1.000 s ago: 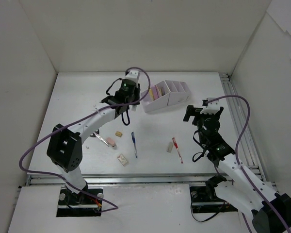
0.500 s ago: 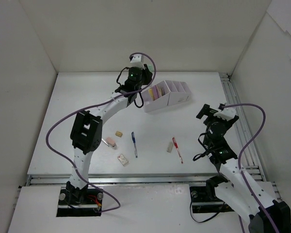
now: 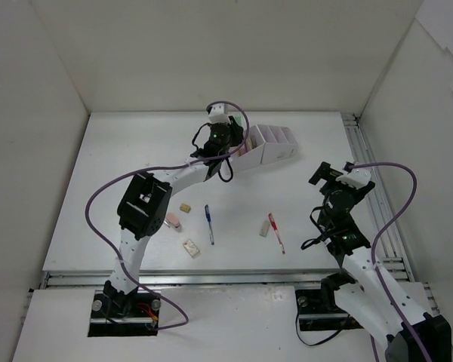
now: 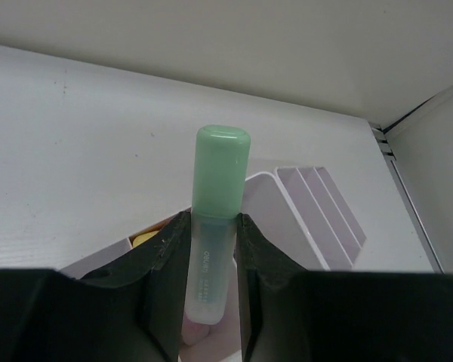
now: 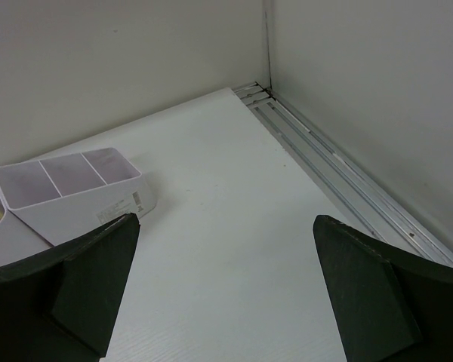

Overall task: Sort the stationery into containers
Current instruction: Place the pen in the storage box, then pick up the stationery from the center of the board.

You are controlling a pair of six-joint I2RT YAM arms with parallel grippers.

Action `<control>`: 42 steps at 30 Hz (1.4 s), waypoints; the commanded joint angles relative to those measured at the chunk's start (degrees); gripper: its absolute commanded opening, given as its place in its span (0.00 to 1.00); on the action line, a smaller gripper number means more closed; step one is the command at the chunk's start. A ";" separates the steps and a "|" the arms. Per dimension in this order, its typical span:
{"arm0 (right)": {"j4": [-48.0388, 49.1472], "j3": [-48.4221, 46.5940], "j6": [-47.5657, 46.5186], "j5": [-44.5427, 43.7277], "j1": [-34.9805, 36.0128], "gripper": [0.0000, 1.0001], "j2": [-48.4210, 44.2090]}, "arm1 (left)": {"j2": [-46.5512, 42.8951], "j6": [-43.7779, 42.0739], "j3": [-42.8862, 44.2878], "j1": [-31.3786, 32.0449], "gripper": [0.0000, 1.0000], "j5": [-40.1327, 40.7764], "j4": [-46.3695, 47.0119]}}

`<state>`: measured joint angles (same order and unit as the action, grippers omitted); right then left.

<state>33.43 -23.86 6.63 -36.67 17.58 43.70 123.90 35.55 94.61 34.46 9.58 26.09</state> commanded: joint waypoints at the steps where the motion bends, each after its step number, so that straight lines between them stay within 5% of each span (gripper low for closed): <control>1: 5.77 -0.31 0.84 -1.57 -0.53 0.98 -1.25 | -2.34 2.59 0.23 1.05 0.05 2.89 7.84; 6: 5.77 0.21 0.57 0.19 -1.06 0.98 -1.95 | -3.66 1.28 -2.32 1.75 0.13 4.48 9.07; 9: 5.77 0.04 0.40 1.59 -1.15 0.98 -1.52 | -5.59 0.84 -4.51 3.15 0.30 5.18 8.72; 11: 5.68 -0.22 0.48 2.64 -1.15 0.98 -1.08 | -6.73 -0.48 -5.74 3.94 0.52 6.84 8.63; 17: 4.11 -0.40 1.10 6.33 -1.32 0.98 -1.52 | -12.52 -0.22 -10.67 4.48 0.68 7.03 6.79; 21: -1.16 -3.38 0.57 13.18 -1.32 0.98 0.41 | -17.54 -3.63 -11.29 4.48 0.99 3.09 1.53; 29: -15.57 -14.28 -0.13 28.75 0.34 0.98 14.03 | -36.69 -6.81 -18.92 1.50 0.99 -0.61 -16.48; 35: -25.95 -21.84 -1.98 26.91 7.90 0.98 25.98 | -46.90 -4.18 -26.92 -4.83 0.99 1.14 -36.76; 42: -31.85 -20.71 9.87 22.70 12.47 0.98 33.72 | -54.02 0.56 -41.41 -11.60 1.00 0.09 -43.04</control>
<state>3.79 -44.03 10.28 -10.81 29.47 75.94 72.34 33.08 55.64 24.47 10.35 -11.27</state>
